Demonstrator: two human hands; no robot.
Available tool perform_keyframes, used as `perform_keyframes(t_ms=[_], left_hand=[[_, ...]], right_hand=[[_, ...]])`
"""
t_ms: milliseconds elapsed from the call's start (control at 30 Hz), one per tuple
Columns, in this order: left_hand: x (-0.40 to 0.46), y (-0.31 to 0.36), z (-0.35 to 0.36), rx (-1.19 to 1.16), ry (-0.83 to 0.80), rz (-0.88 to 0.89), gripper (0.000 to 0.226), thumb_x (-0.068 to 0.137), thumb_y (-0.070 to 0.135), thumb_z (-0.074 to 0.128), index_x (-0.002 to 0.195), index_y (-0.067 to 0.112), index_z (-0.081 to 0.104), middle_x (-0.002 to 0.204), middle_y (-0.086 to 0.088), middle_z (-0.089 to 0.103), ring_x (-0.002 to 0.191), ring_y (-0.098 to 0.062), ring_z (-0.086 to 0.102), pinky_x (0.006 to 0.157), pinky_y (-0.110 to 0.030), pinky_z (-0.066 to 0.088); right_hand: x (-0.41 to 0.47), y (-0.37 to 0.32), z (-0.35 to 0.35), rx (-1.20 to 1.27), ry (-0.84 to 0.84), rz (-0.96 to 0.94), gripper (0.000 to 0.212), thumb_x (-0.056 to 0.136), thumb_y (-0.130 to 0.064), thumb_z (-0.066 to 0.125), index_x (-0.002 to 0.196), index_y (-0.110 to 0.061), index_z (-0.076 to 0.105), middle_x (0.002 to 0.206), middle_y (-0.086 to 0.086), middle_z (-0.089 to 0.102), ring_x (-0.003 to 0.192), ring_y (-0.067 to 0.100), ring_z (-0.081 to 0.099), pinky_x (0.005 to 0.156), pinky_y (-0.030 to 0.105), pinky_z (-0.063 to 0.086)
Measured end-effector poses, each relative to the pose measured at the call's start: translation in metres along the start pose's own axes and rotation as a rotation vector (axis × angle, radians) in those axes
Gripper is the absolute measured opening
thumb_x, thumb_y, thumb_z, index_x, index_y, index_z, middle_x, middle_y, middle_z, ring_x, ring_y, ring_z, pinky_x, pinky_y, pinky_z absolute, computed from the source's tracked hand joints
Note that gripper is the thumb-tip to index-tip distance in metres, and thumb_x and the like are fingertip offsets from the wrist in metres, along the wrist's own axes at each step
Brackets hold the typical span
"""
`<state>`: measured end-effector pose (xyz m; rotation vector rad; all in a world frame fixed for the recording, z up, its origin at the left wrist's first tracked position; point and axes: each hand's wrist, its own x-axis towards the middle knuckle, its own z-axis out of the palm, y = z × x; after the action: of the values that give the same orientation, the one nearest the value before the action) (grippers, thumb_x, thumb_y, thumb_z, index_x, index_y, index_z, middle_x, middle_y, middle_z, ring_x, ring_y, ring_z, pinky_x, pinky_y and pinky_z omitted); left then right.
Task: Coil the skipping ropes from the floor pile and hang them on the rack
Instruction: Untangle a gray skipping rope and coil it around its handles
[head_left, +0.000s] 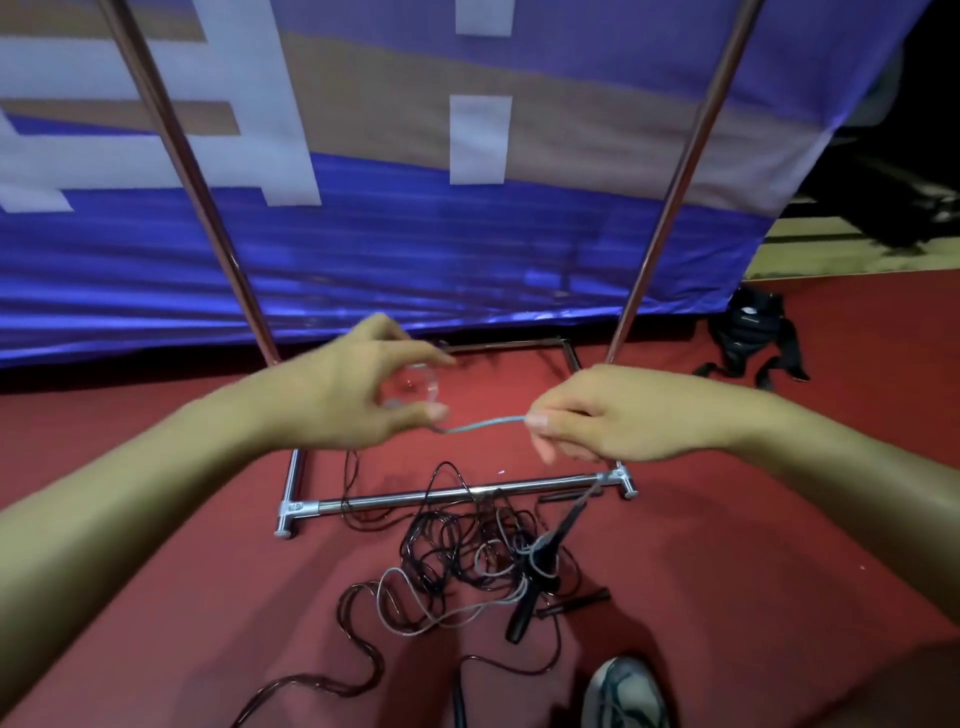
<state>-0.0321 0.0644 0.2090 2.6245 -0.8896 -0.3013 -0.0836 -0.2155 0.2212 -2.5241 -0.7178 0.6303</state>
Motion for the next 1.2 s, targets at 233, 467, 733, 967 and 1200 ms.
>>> perform_keyframes(t_ms=[233, 467, 733, 967, 1200], left_hand=[[0.014, 0.026, 0.008, -0.088, 0.048, 0.227, 0.033, 0.101, 0.045, 0.05, 0.077, 0.031, 0.068, 0.102, 0.008, 0.053, 0.094, -0.001, 0.058, 0.093, -0.021, 0.041], [0.004, -0.051, -0.017, 0.159, -0.042, 0.003, 0.063, 0.073, 0.095, 0.036, 0.081, 0.04, 0.063, 0.099, 0.008, 0.052, 0.084, 0.004, 0.056, 0.091, -0.03, 0.047], [0.005, 0.01, 0.004, -0.158, -0.054, 0.155, 0.055, 0.086, 0.081, 0.046, 0.128, 0.048, 0.058, 0.118, 0.013, 0.057, 0.114, -0.001, 0.055, 0.102, -0.022, 0.043], [0.007, -0.014, -0.014, -0.013, 0.081, 0.194, 0.054, 0.099, 0.067, 0.037, 0.075, 0.028, 0.065, 0.095, 0.003, 0.054, 0.088, 0.002, 0.058, 0.082, -0.018, 0.038], [-0.01, -0.079, -0.025, 0.177, 0.018, -0.065, 0.064, 0.078, 0.076, 0.053, 0.115, 0.027, 0.071, 0.105, 0.006, 0.059, 0.096, -0.012, 0.062, 0.096, -0.033, 0.048]], right_hand=[[0.005, -0.018, -0.016, 0.075, 0.058, 0.079, 0.048, 0.104, -0.053, 0.046, 0.074, -0.02, 0.063, 0.063, -0.004, 0.068, 0.056, 0.008, 0.064, 0.062, 0.024, 0.054], [-0.003, 0.038, -0.02, 0.207, -0.104, 0.191, 0.047, 0.108, -0.043, 0.042, 0.073, -0.014, 0.051, 0.057, 0.003, 0.053, 0.07, 0.017, 0.073, 0.09, 0.028, 0.051], [0.008, -0.024, -0.018, 0.163, 0.185, -0.008, 0.045, 0.108, -0.045, 0.039, 0.076, -0.021, 0.058, 0.057, -0.011, 0.047, 0.049, 0.013, 0.046, 0.051, 0.027, 0.048], [0.002, -0.007, -0.023, 0.183, -0.081, 0.177, 0.051, 0.102, -0.053, 0.046, 0.073, -0.014, 0.06, 0.057, -0.005, 0.053, 0.05, 0.011, 0.049, 0.061, 0.031, 0.05], [-0.012, 0.014, -0.028, 0.333, -0.044, 0.189, 0.042, 0.107, -0.043, 0.041, 0.077, -0.019, 0.058, 0.059, -0.004, 0.04, 0.055, 0.015, 0.038, 0.063, 0.031, 0.05]])
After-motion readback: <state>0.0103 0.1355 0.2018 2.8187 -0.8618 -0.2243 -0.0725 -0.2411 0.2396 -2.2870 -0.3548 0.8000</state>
